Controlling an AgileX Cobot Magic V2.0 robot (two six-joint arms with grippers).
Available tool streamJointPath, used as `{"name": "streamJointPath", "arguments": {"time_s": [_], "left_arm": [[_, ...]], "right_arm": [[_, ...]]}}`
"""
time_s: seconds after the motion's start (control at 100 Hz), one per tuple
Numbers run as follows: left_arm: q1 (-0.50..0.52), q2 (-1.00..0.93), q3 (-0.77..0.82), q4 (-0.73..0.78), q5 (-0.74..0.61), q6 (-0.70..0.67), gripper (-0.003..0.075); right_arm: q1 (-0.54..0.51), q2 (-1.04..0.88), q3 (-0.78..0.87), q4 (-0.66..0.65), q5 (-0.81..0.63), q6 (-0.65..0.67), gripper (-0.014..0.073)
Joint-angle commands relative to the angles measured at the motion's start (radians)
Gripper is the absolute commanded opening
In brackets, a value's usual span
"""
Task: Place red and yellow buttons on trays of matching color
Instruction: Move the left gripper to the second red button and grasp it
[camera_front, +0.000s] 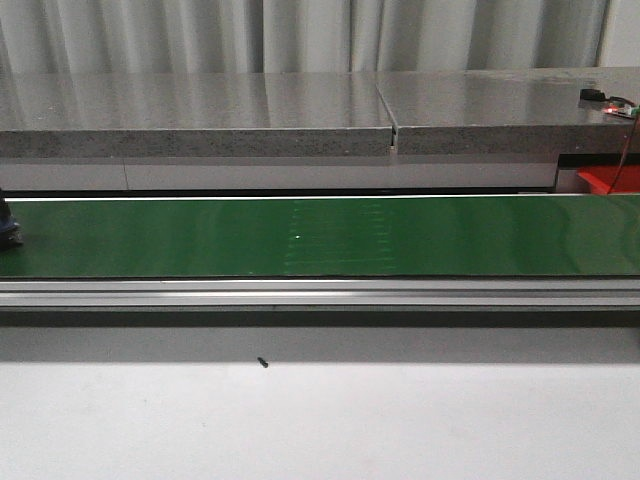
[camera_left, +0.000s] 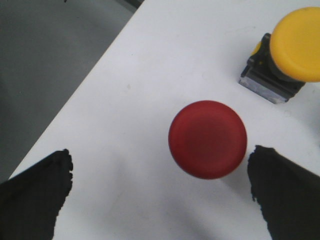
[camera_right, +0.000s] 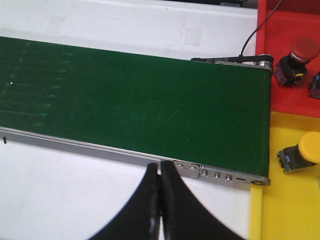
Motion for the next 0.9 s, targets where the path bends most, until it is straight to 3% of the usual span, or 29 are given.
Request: {"name": "streamJointPath", "arguments": {"time_s": [0.0, 0.64, 0.78, 0.89], "left_arm": [[-0.02, -0.028, -0.053, -0.004, -0.044, 0.011, 0.069], [-0.053, 0.074, -0.147, -0.002, -0.047, 0.011, 0.0686], [-0.053, 0.074, -0.147, -0.002, -0.06, 0.011, 0.0582], [-0.053, 0.074, -0.147, -0.002, -0.064, 0.011, 0.041]], "right_arm": [[0.002, -0.008, -0.026, 0.019, -0.057, -0.006, -0.0068], [0.002, -0.008, -0.026, 0.019, -0.057, -0.006, -0.0068], [0.002, -0.008, -0.026, 0.019, -0.057, -0.006, -0.0068], [0.002, -0.008, -0.026, 0.019, -0.057, -0.006, -0.0068]]}}
